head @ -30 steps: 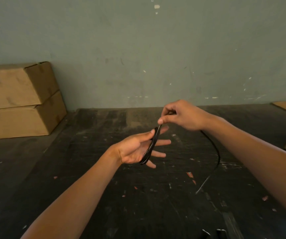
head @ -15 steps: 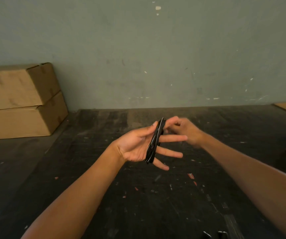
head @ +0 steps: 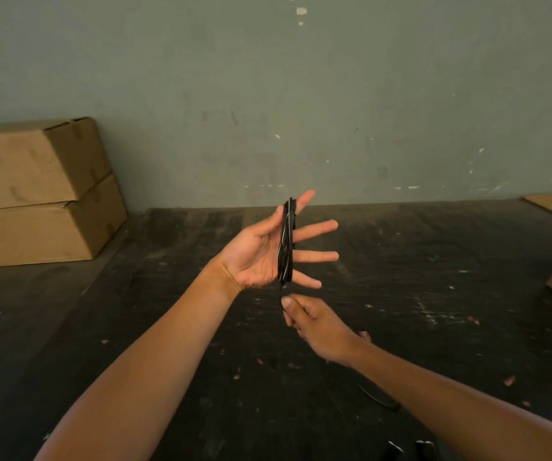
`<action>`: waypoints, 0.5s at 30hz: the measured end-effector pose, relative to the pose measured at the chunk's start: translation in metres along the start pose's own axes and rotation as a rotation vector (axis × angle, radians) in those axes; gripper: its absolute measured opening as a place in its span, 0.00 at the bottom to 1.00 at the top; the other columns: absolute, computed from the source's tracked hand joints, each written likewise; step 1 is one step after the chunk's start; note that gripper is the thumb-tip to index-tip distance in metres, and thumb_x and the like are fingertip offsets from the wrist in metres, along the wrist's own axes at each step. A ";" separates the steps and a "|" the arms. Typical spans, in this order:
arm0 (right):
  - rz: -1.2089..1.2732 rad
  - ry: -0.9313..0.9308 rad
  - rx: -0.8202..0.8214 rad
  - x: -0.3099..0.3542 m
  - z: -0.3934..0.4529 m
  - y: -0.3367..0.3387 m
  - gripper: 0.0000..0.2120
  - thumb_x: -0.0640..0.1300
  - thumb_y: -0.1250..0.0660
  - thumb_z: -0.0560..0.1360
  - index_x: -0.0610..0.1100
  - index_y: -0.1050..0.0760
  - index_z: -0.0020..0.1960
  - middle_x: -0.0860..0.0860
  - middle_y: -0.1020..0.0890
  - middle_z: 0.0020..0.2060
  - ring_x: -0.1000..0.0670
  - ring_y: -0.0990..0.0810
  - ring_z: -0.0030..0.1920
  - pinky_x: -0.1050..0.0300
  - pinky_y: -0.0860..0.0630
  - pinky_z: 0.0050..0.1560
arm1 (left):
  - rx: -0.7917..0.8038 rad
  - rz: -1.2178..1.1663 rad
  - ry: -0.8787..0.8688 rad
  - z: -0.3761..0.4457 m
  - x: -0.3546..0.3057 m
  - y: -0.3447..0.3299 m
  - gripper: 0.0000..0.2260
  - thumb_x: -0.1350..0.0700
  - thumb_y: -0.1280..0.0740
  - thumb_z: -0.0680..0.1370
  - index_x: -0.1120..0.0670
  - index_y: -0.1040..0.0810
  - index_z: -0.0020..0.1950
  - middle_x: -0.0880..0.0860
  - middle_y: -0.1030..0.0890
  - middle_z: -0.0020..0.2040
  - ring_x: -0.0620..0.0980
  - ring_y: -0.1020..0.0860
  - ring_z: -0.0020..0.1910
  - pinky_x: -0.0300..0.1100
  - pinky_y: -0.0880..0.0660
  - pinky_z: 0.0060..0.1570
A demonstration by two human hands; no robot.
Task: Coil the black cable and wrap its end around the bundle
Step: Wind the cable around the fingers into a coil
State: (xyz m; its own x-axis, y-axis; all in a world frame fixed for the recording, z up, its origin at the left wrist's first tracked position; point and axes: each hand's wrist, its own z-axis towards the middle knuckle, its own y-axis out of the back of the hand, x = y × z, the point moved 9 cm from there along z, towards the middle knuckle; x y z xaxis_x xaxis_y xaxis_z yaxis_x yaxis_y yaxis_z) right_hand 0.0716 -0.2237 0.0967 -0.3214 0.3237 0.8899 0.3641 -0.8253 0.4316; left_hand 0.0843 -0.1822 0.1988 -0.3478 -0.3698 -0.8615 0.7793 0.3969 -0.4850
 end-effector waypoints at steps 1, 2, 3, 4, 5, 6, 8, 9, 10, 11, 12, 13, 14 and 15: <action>-0.064 0.034 -0.017 0.006 -0.001 0.001 0.18 0.56 0.45 0.82 0.51 0.29 0.37 0.56 0.29 0.26 0.59 0.32 0.27 0.66 0.34 0.29 | -0.038 -0.007 -0.008 0.000 -0.001 0.006 0.23 0.43 0.44 0.81 0.37 0.39 0.77 0.57 0.38 0.80 0.71 0.39 0.75 0.75 0.38 0.60; -0.114 0.065 -0.038 0.012 -0.001 0.002 0.18 0.55 0.45 0.83 0.52 0.29 0.37 0.55 0.29 0.27 0.60 0.31 0.28 0.66 0.33 0.30 | -0.075 -0.014 -0.017 0.001 -0.001 0.012 0.23 0.42 0.44 0.81 0.37 0.38 0.77 0.57 0.37 0.80 0.71 0.38 0.75 0.75 0.37 0.60; -0.154 0.092 -0.054 0.017 -0.002 0.003 0.18 0.55 0.45 0.83 0.52 0.29 0.37 0.55 0.29 0.27 0.60 0.30 0.28 0.65 0.32 0.31 | -0.112 -0.017 -0.024 0.001 -0.001 0.018 0.23 0.42 0.44 0.81 0.37 0.37 0.77 0.57 0.36 0.79 0.71 0.37 0.75 0.76 0.36 0.59; -0.185 0.113 -0.056 0.023 -0.003 0.003 0.17 0.54 0.44 0.83 0.51 0.28 0.37 0.55 0.28 0.27 0.60 0.29 0.28 0.66 0.31 0.31 | -0.147 -0.016 -0.026 0.002 0.001 0.024 0.22 0.42 0.45 0.81 0.36 0.36 0.76 0.57 0.35 0.79 0.71 0.36 0.74 0.76 0.35 0.59; -0.218 0.127 -0.042 0.028 -0.004 0.001 0.17 0.53 0.44 0.83 0.51 0.28 0.38 0.55 0.28 0.27 0.60 0.29 0.28 0.66 0.31 0.32 | -0.179 -0.014 -0.024 0.002 0.003 0.030 0.22 0.41 0.45 0.81 0.36 0.36 0.76 0.56 0.34 0.78 0.71 0.36 0.74 0.76 0.34 0.59; -0.251 0.137 -0.018 0.033 -0.005 0.000 0.16 0.53 0.43 0.82 0.51 0.27 0.38 0.55 0.27 0.27 0.60 0.28 0.28 0.66 0.31 0.32 | -0.203 -0.009 -0.019 0.002 0.005 0.034 0.22 0.41 0.45 0.81 0.36 0.36 0.76 0.56 0.34 0.78 0.70 0.35 0.74 0.76 0.34 0.59; -0.335 0.162 0.034 0.041 -0.007 -0.003 0.13 0.53 0.42 0.82 0.53 0.27 0.40 0.54 0.26 0.28 0.59 0.27 0.28 0.66 0.32 0.31 | -0.243 0.021 -0.005 0.000 0.009 0.042 0.21 0.41 0.46 0.82 0.35 0.35 0.76 0.55 0.32 0.78 0.69 0.33 0.73 0.77 0.34 0.60; -0.381 0.171 0.050 0.043 -0.009 -0.003 0.11 0.53 0.41 0.81 0.54 0.27 0.41 0.54 0.25 0.29 0.58 0.26 0.29 0.65 0.31 0.32 | -0.265 0.039 0.003 -0.002 0.011 0.047 0.20 0.40 0.47 0.82 0.35 0.34 0.75 0.54 0.31 0.77 0.69 0.32 0.72 0.77 0.35 0.61; -0.428 0.177 0.054 0.045 -0.009 -0.002 0.09 0.53 0.40 0.81 0.55 0.28 0.42 0.55 0.25 0.30 0.58 0.26 0.29 0.63 0.31 0.32 | -0.288 0.053 0.012 -0.004 0.012 0.051 0.20 0.40 0.48 0.82 0.35 0.34 0.74 0.54 0.31 0.77 0.68 0.31 0.72 0.77 0.36 0.61; -0.477 0.178 0.050 0.047 -0.009 0.002 0.08 0.53 0.39 0.80 0.55 0.28 0.44 0.55 0.25 0.30 0.58 0.25 0.30 0.61 0.30 0.34 | -0.313 0.058 0.021 -0.007 0.014 0.057 0.20 0.40 0.48 0.83 0.35 0.33 0.74 0.54 0.30 0.76 0.68 0.30 0.72 0.78 0.37 0.62; -0.525 0.177 0.043 0.048 -0.009 0.006 0.07 0.53 0.39 0.80 0.55 0.28 0.44 0.56 0.25 0.30 0.59 0.25 0.30 0.59 0.29 0.35 | -0.338 0.055 0.031 -0.010 0.016 0.062 0.19 0.40 0.49 0.83 0.35 0.32 0.73 0.54 0.30 0.76 0.69 0.30 0.71 0.79 0.40 0.64; -0.574 0.174 0.043 0.051 -0.008 0.012 0.06 0.53 0.39 0.80 0.56 0.27 0.46 0.56 0.24 0.31 0.59 0.25 0.32 0.56 0.28 0.37 | -0.361 0.054 0.042 -0.014 0.019 0.068 0.19 0.40 0.49 0.83 0.35 0.32 0.73 0.54 0.29 0.76 0.69 0.30 0.71 0.80 0.42 0.65; -0.622 0.167 0.057 0.053 -0.007 0.017 0.05 0.53 0.40 0.80 0.56 0.27 0.47 0.56 0.23 0.33 0.58 0.23 0.34 0.53 0.27 0.39 | -0.381 0.059 0.055 -0.019 0.023 0.073 0.19 0.40 0.49 0.83 0.35 0.31 0.73 0.54 0.29 0.75 0.69 0.30 0.71 0.80 0.43 0.66; -0.669 0.157 0.082 0.055 -0.005 0.022 0.06 0.52 0.40 0.81 0.55 0.25 0.49 0.55 0.21 0.36 0.55 0.21 0.37 0.51 0.25 0.42 | -0.393 0.066 0.073 -0.023 0.027 0.078 0.20 0.40 0.49 0.83 0.35 0.31 0.73 0.54 0.28 0.75 0.69 0.29 0.71 0.79 0.43 0.66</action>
State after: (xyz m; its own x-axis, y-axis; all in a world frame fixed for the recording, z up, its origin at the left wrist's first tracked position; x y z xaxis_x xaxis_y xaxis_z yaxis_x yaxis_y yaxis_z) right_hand 0.0574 -0.2269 0.1543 -0.6201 0.6751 0.3996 0.1065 -0.4322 0.8955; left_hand 0.1235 -0.1425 0.1343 -0.3505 -0.2779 -0.8944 0.5476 0.7139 -0.4364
